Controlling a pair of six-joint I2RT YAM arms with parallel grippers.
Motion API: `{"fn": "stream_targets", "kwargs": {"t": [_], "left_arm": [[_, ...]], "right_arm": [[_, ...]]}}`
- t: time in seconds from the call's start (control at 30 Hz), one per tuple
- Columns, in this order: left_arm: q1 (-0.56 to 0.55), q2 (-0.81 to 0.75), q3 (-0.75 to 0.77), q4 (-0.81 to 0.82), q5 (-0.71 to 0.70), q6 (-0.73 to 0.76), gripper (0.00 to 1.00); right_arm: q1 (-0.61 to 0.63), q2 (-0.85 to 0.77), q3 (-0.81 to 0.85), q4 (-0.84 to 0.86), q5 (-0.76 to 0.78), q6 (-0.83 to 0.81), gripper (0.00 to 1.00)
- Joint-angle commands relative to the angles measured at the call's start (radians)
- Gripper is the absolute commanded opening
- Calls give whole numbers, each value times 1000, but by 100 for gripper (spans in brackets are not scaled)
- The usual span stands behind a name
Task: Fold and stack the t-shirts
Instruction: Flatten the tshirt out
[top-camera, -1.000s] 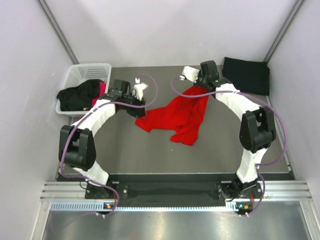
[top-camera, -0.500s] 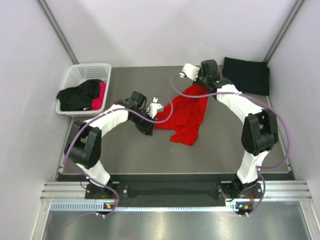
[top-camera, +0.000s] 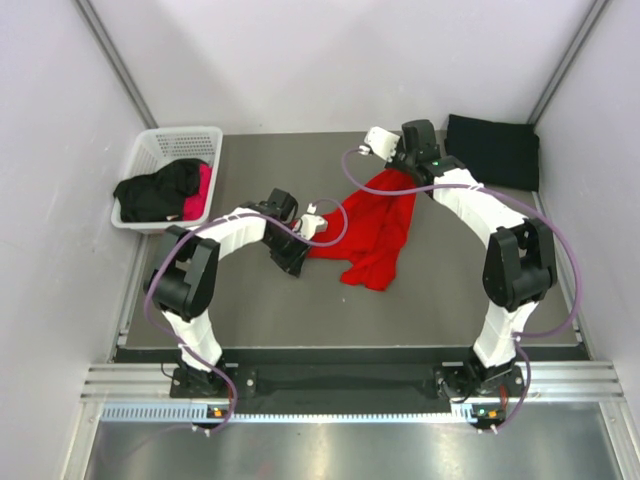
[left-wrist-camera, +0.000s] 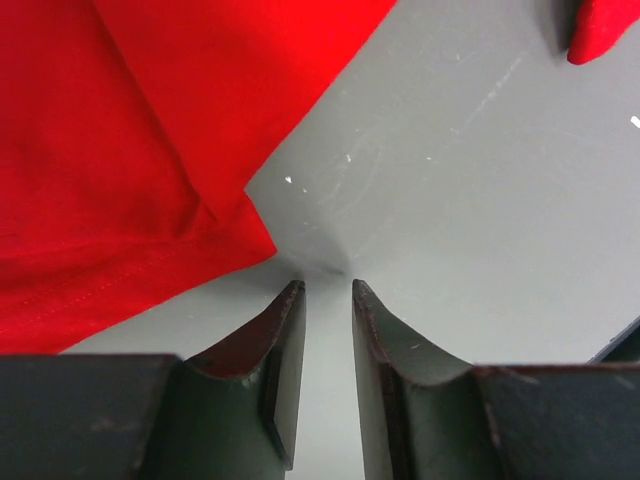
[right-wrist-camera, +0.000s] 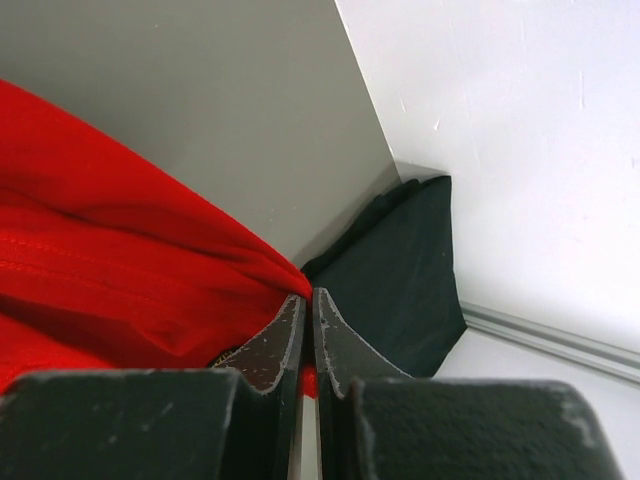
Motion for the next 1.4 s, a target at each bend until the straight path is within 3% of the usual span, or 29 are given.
{"fn": "stream_targets", "kwargs": {"t": [0.0,0.07,0.13,0.33,1.23,1.3,1.33,1.37], "left_arm": [[2,-8,40,27,-6,9,30],[2,-38,43,32,-11,5,31],[2,-58,49,44,-18,-3,39],[2,-29,104,29,-48,-9,46],[-6,112,138,38,-74,-27,43],[-10,115,139,38,-75,-27,37],[-12,118,142,38,-74,-29,26],[-12,118,145,35,-72,-29,6]], "right_arm": [[-2,-27,24,14,0,10,0],[-5,-25,23,14,-3,10,0],[-8,-24,24,13,-3,15,0],[-7,-12,26,17,-6,30,0],[-22,-13,8,25,-7,42,0],[-24,-13,6,27,-7,45,0],[-25,-12,6,27,-7,45,0],[-27,-12,6,27,-7,48,0]]}}
